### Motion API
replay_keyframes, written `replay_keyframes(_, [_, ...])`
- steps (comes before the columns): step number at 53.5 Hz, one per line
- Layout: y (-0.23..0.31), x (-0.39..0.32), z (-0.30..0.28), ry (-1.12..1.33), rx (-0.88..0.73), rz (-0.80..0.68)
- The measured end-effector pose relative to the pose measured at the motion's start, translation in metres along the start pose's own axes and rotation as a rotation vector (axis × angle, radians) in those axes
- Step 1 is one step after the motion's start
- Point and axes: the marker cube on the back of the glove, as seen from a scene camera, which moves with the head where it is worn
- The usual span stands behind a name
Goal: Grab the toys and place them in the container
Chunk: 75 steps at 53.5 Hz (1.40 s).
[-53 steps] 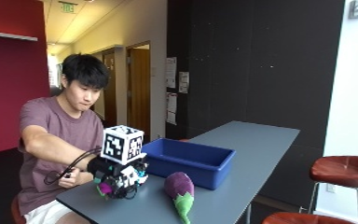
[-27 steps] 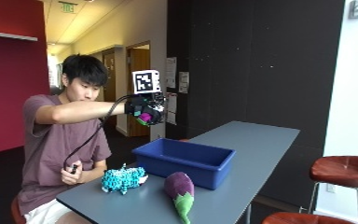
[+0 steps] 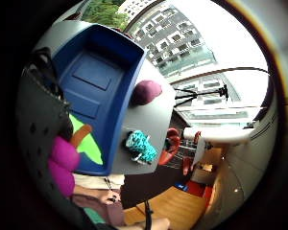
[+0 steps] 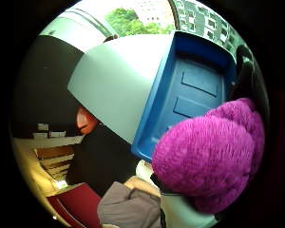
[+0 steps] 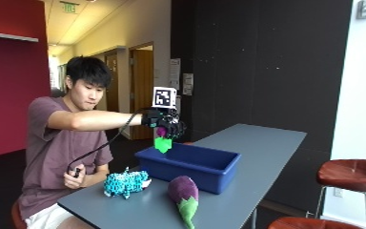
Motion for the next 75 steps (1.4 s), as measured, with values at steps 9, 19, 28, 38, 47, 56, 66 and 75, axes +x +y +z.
replay_keyframes(9, [0.01, 0.019, 0.016, -0.006, -0.16, -0.011])
replay_keyframes(19, [0.025, 0.063, 0.012, -0.077, -0.056, 0.153])
replay_keyframes(28, [0.059, 0.117, 0.006, -0.039, -0.056, 0.081])
replay_keyframes(38, [0.087, 0.161, 0.012, -0.044, -0.086, 0.294])
replay_keyframes(47, [0.113, 0.194, 0.04, -0.057, -0.147, 0.333])
replay_keyframes(56, [0.131, 0.214, 0.104, -0.087, -0.279, 0.343])
replay_keyframes(66, [0.139, 0.211, 0.164, -0.063, -0.288, 0.328])
replay_keyframes(75, [0.134, 0.214, 0.186, -0.04, -0.199, 0.315])
